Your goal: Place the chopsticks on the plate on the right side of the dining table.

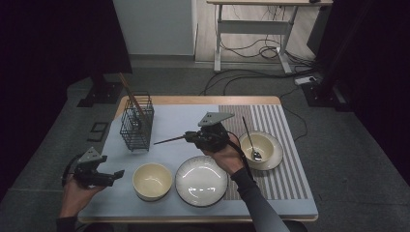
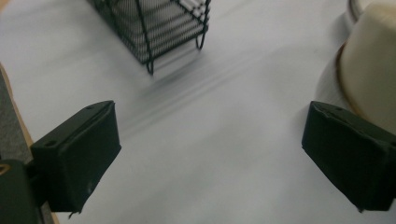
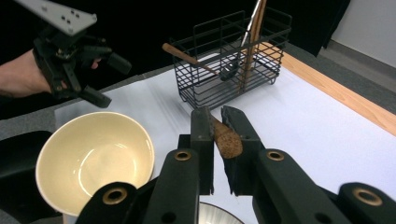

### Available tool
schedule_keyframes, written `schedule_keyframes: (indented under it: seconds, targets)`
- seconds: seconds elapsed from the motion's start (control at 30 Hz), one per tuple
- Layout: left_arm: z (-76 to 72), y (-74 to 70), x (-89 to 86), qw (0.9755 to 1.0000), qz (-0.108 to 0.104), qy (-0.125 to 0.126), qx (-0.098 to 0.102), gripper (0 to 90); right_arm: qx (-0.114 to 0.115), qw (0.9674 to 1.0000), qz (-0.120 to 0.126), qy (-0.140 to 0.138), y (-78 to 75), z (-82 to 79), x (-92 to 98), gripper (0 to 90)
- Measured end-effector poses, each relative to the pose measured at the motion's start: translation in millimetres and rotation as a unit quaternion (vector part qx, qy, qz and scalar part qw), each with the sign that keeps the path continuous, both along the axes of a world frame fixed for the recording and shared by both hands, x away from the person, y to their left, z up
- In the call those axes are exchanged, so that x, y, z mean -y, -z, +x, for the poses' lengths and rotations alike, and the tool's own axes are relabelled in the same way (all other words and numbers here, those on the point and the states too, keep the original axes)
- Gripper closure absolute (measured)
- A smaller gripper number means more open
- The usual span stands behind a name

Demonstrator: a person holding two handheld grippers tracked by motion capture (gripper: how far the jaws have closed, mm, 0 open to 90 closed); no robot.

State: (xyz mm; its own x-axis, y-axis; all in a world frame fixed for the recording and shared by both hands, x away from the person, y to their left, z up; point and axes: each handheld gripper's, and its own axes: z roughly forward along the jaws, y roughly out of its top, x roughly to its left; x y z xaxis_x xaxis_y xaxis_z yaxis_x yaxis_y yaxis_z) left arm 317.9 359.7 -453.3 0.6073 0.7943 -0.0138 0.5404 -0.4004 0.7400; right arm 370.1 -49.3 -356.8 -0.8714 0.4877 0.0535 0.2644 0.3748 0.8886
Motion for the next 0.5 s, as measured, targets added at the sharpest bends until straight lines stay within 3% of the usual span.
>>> schedule_keyframes:
  seconds: [0.3, 0.5]
  targets:
    - [7.0, -30.0, 21.6, 0.9987, -0.004, 0.044, 0.026, 11.0, 0.000, 0.9998, 0.007, -0.017, -3.4, -7.8, -3.7, 82.9]
    - [15.4, -36.2, 42.8, 0.9968, 0.009, 0.074, 0.029, 14.3, 0.003, 0.9995, 0.009, -0.030, -8.7, -12.7, -9.5, 82.9]
